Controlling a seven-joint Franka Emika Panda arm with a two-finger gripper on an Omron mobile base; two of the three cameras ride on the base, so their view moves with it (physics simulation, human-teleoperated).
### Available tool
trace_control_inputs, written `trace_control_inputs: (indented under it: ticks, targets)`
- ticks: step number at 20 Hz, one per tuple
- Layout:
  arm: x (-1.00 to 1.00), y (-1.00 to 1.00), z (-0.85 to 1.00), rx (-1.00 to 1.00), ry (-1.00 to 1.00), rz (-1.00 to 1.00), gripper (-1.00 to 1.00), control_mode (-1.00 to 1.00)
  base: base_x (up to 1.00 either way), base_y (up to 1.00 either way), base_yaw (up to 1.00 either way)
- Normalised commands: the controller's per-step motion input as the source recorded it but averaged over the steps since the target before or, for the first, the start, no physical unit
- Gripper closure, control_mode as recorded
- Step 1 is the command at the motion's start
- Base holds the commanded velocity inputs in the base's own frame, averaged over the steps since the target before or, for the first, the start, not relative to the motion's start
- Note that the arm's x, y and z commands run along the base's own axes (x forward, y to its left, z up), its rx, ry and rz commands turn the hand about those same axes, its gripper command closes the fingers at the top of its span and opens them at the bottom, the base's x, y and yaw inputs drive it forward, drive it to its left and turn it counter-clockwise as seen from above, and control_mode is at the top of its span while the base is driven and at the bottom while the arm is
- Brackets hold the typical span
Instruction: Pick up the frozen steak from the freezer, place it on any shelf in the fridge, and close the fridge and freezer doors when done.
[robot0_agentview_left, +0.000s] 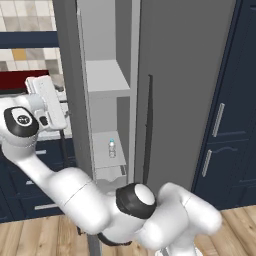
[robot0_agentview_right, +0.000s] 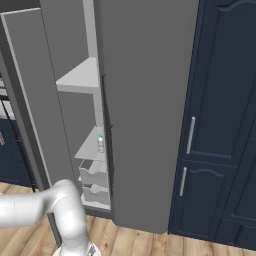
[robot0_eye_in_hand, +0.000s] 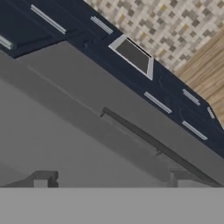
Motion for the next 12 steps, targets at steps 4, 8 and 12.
trace_control_inputs:
  ticks: [4, 8, 12]
  targets:
    - [0.41, 0.12, -0.16, -0.04, 0.01, -0.06, -1.0, -1.0, 0.0, 0.0, 0.0]
    - [0.38, 0.12, -0.1, -0.04, 0.02, -0.06, -1.0, -1.0, 0.0, 0.0, 0.0]
    - [0.33, 0.0, -0.01, 0.0, 0.01, -0.06, -1.0, -1.0, 0.0, 0.0, 0.0]
